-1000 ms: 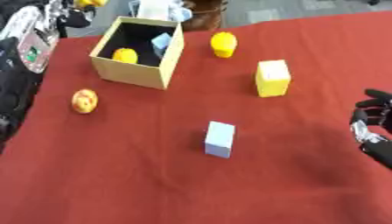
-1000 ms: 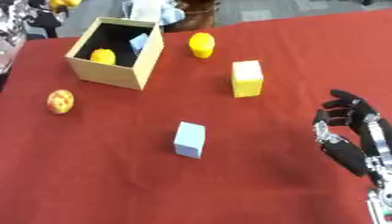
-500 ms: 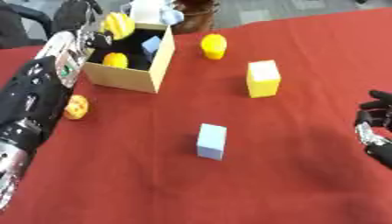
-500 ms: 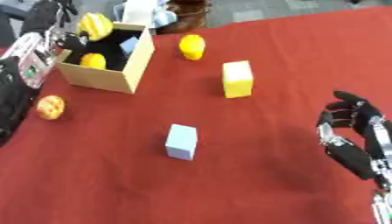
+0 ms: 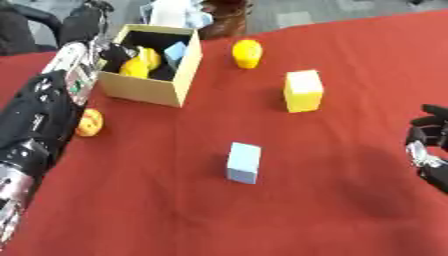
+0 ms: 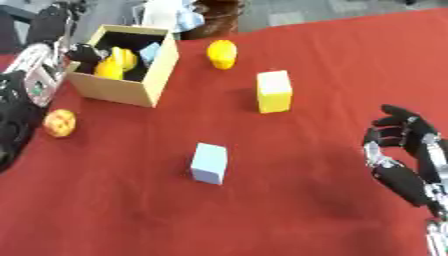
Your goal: Pick up objects on the table and place them in the box.
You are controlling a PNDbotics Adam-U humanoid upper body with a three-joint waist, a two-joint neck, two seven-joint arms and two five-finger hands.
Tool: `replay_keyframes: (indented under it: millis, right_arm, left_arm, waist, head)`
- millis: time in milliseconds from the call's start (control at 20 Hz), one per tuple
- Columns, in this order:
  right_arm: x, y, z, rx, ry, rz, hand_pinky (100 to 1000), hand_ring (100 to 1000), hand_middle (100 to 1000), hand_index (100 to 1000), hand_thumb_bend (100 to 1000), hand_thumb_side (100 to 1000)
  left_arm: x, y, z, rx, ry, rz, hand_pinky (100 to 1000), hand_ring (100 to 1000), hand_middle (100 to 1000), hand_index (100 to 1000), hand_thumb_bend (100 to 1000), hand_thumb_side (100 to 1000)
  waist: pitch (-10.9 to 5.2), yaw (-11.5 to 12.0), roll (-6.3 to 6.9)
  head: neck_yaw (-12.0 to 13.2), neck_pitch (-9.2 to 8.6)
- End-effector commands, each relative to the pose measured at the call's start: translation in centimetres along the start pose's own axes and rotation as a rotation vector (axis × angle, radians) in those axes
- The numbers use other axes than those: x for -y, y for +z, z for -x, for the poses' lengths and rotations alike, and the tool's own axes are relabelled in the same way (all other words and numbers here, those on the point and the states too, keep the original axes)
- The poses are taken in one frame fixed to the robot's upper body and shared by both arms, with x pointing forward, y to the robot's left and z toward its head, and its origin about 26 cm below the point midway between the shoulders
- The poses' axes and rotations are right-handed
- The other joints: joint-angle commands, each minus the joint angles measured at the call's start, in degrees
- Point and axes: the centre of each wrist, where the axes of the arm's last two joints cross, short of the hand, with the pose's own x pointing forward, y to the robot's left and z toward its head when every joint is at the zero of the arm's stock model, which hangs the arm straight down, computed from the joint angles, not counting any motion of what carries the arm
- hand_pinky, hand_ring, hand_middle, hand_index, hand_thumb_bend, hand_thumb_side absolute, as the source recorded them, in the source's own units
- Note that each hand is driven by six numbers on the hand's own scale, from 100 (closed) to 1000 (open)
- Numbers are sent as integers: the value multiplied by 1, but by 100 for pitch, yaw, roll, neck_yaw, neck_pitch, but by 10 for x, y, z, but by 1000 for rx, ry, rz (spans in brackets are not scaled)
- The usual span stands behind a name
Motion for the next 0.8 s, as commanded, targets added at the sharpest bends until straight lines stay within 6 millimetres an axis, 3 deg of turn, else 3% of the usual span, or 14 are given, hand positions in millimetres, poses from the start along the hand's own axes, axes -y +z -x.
replay_keyframes:
  millis: [50, 250, 400, 550, 800]
  right_arm:
    - [5, -1, -4, 16, 2, 16, 653, 673, 666, 858, 100, 345]
    - [6, 1, -2, 10, 3, 21, 654, 672, 667, 858, 100, 347]
    - [7, 1, -2, 7, 6, 27, 654, 672, 667, 858, 100, 348]
    - [7, 1, -2, 7, 6, 31, 654, 672, 666, 858, 100, 348]
    - [7, 1, -2, 5, 6, 34, 654, 672, 666, 858, 100, 347]
  left_arm:
    - [-50, 3, 10, 121, 1, -9, 662, 593, 576, 761, 578, 234]
    - [-81, 29, 21, 245, -11, 53, 662, 587, 569, 754, 574, 220]
    - [-94, 51, 27, 299, -26, 89, 665, 596, 582, 766, 591, 232]
    - [-98, 69, 30, 330, -34, 132, 665, 606, 600, 778, 586, 235]
    - [-82, 90, 37, 352, -38, 271, 657, 604, 602, 775, 587, 217]
  waist:
    - [-135, 73, 7]
    - [-157, 227, -5]
    - [-174, 351, -20]
    - [-186, 442, -35]
    - [-191, 513, -53]
  head:
    - [-40, 60]
    - [-90, 133]
    - [-134, 166]
    - [-159, 164]
    - [-217, 129]
